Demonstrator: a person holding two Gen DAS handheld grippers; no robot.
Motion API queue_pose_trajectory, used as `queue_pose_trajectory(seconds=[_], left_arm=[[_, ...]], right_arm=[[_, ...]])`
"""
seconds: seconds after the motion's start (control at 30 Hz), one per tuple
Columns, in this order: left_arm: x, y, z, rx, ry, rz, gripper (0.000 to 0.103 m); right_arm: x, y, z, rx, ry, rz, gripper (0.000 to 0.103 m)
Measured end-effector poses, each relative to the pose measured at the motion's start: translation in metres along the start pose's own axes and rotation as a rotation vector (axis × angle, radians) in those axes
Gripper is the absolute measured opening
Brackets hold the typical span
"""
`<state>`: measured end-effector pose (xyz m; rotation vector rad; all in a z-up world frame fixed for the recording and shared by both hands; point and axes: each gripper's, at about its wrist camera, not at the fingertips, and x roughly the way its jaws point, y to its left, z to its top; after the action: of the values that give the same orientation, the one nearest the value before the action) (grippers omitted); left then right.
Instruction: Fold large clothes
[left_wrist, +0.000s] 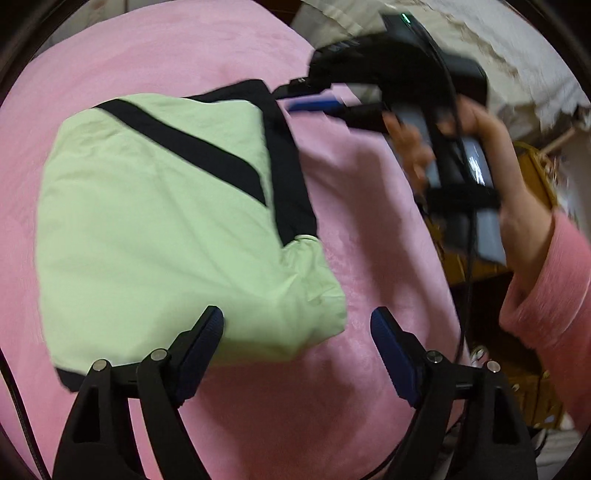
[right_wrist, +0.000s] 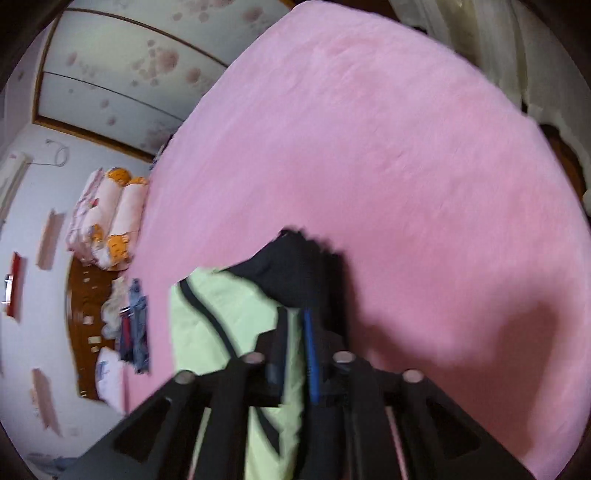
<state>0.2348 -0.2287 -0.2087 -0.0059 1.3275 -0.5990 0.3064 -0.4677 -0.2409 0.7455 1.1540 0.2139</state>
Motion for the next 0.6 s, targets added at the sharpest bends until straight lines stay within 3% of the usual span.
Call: queue_pose_trajectory(seconds=[0.07,0.2,0.37,0.47,0.6], left_arm=[[-0.010,0.017,-0.001,-0.043,0.011,0.020,0.081],[-0.028,0.057,-0.004,-0.124,0.013,0.116,0.081],[-0.042,0.104,-0.006,-0.220,0.012,0.190,0.081],[-0.049,0.121,-0.004,-0.262,0.004,0.221,0.081],[-0.049,0.131,0.000,-0.281,0.000,0.235,0.081]], right_arm=[[0.004,0.001,-0.009,0.026,0.040,0.017,0.043],[0.014,-0.007,-0.030,0.040,0.107,-0.028,0.043],[0.057,0.003,-0.054,0.041,0.267,-0.124,0.043],[0.061,0.013,-0.061,-0.013,0.261,-0.198,0.013],[0.044,0.038,-0.062,-0.128,0.172,-0.219,0.009]])
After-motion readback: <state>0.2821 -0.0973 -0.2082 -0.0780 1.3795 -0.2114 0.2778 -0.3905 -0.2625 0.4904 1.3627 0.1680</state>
